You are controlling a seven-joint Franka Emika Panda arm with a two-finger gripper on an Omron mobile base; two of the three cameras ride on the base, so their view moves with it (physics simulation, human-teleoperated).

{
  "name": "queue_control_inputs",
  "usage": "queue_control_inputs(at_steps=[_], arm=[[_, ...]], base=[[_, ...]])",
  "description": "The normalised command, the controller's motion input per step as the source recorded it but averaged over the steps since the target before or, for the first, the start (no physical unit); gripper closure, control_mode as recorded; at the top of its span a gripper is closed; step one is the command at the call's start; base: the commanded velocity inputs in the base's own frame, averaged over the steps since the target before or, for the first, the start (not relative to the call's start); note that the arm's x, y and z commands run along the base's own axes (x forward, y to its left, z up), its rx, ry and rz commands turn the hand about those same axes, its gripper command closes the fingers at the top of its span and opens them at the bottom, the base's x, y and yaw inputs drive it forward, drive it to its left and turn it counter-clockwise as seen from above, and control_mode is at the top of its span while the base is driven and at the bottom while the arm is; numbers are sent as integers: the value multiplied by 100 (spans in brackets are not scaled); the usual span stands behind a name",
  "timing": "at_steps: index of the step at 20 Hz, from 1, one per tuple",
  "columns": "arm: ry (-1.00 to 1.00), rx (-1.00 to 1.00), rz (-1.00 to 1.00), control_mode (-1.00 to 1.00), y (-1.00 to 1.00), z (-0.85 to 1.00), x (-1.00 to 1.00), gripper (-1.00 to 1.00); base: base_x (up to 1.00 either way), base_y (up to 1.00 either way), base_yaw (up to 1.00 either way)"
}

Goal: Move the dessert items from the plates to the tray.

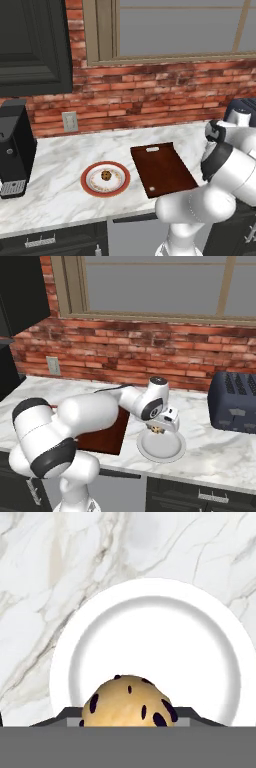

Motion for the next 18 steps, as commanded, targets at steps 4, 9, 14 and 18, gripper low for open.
queue_control_inputs(at_steps=[4,9,14,18], arm=[[-1,2,0,-100,49,12,0,100],[-2,1,0,-100,69,24,1,100],[-2,0,0,-100,71,19,5,100],[0,0,0,-100,79,6,9,100]], base=[[0,0,0],[0,0,0],[0,0,0],[0,0,0]])
